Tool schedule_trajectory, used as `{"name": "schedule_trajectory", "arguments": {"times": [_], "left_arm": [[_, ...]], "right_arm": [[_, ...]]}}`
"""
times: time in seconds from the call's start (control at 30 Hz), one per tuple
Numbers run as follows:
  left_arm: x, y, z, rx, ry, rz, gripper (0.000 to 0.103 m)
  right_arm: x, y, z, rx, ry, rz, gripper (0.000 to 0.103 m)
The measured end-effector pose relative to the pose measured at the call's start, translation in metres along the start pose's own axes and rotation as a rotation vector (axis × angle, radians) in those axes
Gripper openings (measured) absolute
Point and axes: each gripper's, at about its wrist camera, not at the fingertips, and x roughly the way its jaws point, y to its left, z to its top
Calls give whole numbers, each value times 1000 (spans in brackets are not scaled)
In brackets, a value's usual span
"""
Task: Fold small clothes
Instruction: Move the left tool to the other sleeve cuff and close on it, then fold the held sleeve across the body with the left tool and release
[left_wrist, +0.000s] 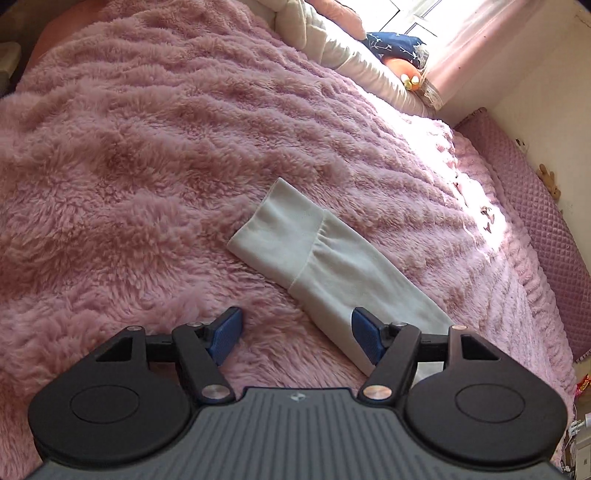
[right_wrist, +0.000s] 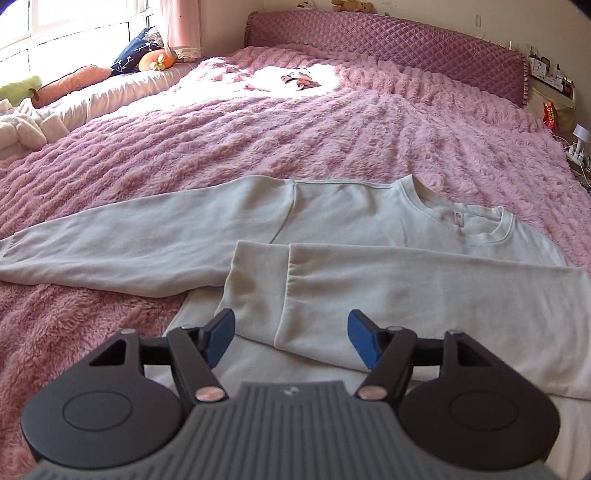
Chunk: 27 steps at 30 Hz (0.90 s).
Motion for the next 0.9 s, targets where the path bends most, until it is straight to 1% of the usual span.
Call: {"name": "schedule_trajectory", "arguments": {"times": [0.07,0.2,0.27,0.3,0.33,0.37,0.4,0.43,0.53,0.6,0.67,0.7,0.77,0.9], "left_arm": [[7,4,3,-17,-8,0,77],[18,6,8,-47,-48,-4,77],[24,7,11,-64,-67,-28,77],[27,7,13,-68,-71,-53,75],[29,7,14,-69,-72,-75,67],[30,6,16,-68,-77,-110,49],[31,6,16,-71,-74,-150,35],[29,6,17,-72,-73,-179,8],[14,-5,15,-9,-145,-217,8],[0,-18,14,37,-180,-262,8],[-11,-35,14,64,-187,-295,8],[-16,-44,14,69,-186,-325,8],[-24,-63,14,76,-168,-408,8],[-38,-115,2,121,-136,-529,8]], "right_arm": [[7,7,0,-12,12,-2,64],[15,12,1,-19,23,1,64],[19,15,1,-26,25,3,64],[20,16,1,-29,28,4,64],[21,17,2,-31,28,7,64],[21,19,2,-35,27,8,65],[21,20,1,-40,25,8,66],[21,21,1,-43,24,9,68],[20,21,1,-42,23,12,69],[17,18,2,-35,20,11,69],[12,14,2,-26,13,10,69],[10,11,2,-25,10,8,69],[4,3,1,-21,5,2,69],[-13,-20,1,-7,-12,-18,69]]}}
